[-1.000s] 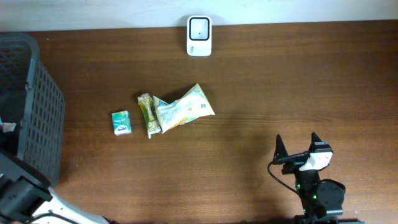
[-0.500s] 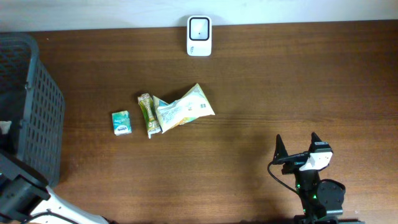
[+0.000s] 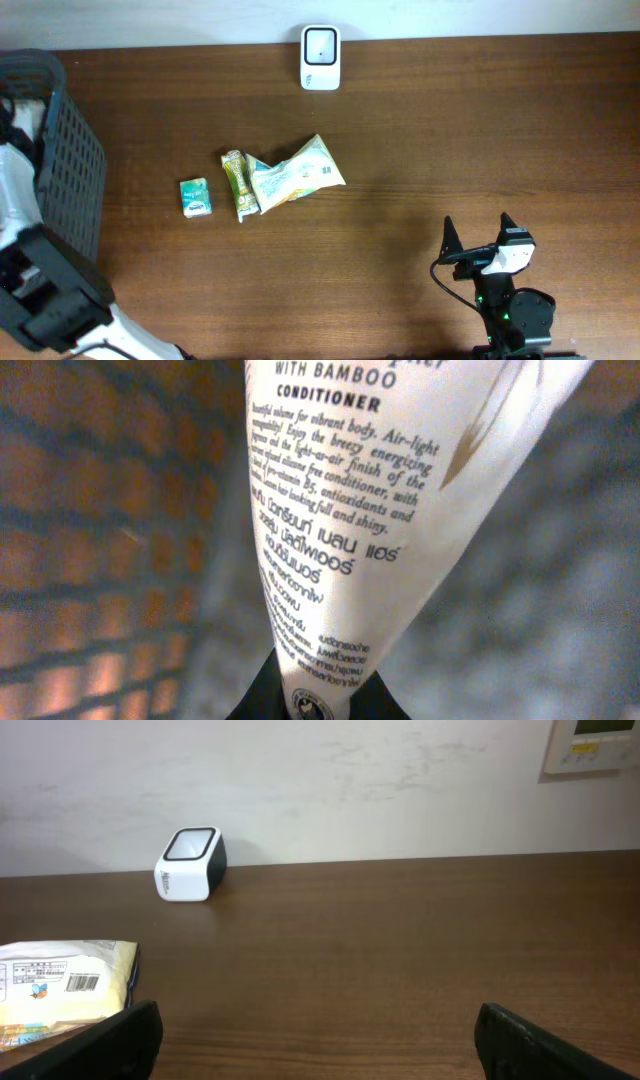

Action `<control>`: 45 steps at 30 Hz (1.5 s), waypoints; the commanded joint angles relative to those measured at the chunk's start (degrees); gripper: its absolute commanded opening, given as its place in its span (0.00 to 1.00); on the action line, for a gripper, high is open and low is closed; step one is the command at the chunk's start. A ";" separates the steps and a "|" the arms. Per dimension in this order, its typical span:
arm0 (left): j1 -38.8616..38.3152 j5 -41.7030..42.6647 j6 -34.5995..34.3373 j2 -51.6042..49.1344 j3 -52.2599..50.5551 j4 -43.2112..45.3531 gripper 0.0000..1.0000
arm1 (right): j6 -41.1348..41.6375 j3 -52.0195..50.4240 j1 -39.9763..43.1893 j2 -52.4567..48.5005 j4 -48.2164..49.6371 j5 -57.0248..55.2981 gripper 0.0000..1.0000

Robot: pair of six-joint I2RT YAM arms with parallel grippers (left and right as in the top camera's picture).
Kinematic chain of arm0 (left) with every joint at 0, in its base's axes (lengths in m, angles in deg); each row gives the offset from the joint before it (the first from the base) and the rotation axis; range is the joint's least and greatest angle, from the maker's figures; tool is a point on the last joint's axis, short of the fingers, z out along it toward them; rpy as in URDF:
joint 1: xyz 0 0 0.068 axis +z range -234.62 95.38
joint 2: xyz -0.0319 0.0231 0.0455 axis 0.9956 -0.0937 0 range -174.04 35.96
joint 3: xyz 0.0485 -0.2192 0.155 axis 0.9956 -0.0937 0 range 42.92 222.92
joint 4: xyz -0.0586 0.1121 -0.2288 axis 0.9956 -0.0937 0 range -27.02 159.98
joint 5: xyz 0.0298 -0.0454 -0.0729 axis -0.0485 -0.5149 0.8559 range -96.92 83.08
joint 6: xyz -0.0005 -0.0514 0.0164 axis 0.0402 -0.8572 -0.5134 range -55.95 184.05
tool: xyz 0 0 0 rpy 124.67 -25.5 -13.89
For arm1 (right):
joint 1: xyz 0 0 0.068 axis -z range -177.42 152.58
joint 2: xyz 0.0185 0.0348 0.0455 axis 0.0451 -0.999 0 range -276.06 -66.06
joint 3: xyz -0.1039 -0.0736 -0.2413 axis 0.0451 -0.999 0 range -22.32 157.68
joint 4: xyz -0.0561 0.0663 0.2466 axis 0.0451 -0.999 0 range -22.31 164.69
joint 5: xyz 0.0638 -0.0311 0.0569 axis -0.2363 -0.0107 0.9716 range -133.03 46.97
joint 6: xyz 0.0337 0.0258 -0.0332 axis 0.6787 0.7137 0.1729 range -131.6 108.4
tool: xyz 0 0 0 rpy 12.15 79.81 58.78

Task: Scan the item barcode
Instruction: 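Place the white conditioner tube on the table beside the items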

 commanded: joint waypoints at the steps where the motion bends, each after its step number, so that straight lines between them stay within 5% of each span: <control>1: -3.43 0.61 -2.80 12.44 8.07 2.54 0.00 | 0.17 -0.50 -0.15 0.37 0.00 0.31 0.99; 7: -12.74 0.68 -14.75 25.79 10.91 1.22 0.00 | 0.17 -0.50 -0.15 0.37 0.00 0.33 0.99; 12: -26.88 25.46 -27.69 24.79 8.26 -13.64 0.00 | 0.17 -0.50 -0.15 0.37 0.00 0.31 0.99; 19: -39.80 25.46 -33.86 13.29 -1.84 -17.92 0.00 | 0.17 -0.50 -0.15 0.37 0.00 0.31 0.99; 29: -38.29 16.00 -48.26 7.37 -9.66 -17.09 0.00 | 0.17 -0.50 -0.15 0.37 0.00 0.31 0.99; 37: -38.29 11.30 -49.35 7.37 -20.48 -12.04 0.00 | 0.17 -0.50 -0.15 0.37 0.00 0.33 0.99; 38: -38.29 11.37 -49.33 7.37 -21.57 -11.37 0.14 | 0.17 -0.50 -0.15 0.37 0.00 0.31 0.99; 39: -38.29 11.43 -49.31 7.37 -22.34 -11.08 0.55 | 0.17 -0.50 -0.15 0.39 0.00 0.33 0.99; 41: -38.29 11.43 -49.29 7.39 -22.23 -11.02 0.91 | 0.17 -0.50 -0.15 0.37 0.00 0.31 0.99; 45: -38.29 11.87 -45.31 9.68 -16.31 -12.22 0.95 | 0.17 -0.50 -0.15 0.37 0.00 0.31 0.98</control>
